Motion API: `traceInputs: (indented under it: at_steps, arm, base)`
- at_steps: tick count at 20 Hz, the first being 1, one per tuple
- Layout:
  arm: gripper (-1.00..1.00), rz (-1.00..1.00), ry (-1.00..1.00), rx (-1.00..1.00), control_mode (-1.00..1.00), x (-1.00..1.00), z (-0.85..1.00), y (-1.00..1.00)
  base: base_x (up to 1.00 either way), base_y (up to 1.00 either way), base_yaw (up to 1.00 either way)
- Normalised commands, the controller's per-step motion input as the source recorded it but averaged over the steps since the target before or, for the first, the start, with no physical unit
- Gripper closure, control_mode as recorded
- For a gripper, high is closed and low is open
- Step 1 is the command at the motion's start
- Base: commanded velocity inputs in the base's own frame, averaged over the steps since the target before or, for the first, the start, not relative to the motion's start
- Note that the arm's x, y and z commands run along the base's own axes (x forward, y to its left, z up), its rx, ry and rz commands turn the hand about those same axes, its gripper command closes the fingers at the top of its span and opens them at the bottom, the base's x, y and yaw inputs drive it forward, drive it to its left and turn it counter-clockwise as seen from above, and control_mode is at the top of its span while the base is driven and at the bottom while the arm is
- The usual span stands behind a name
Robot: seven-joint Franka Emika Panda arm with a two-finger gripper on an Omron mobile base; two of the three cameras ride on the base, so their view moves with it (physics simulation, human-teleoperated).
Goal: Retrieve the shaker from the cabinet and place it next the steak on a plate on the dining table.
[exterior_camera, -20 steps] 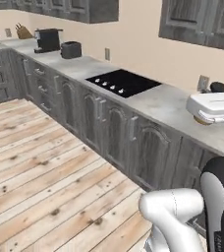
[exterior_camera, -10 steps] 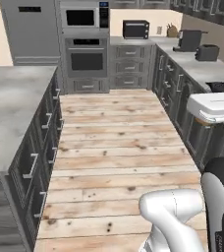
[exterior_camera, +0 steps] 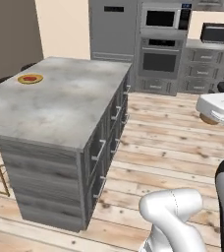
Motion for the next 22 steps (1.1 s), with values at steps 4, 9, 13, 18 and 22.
traceInputs:
  at_steps: [4,9,13,18,22]
  arm:
    - [1.0,0.0,0.0,0.0,1.0,0.0,0.0,0.0]
    - [1.0,0.0,0.0,0.0,1.0,0.0,0.0,0.0]
    - [1.0,0.0,0.0,0.0,1.0,0.0,0.0,0.0]
    - [1.0,0.0,0.0,0.0,1.0,0.0,0.0,0.0]
    - [1.0,0.0,0.0,0.0,1.0,0.0,0.0,0.0]
  base:
    - [0.03,1.0,0.0]
    - [0.0,1.0,0.0]
    - [0.06,1.0,0.0]
    - [0.32,1.0,0.0]
    - [0.79,1.0,-0.02]
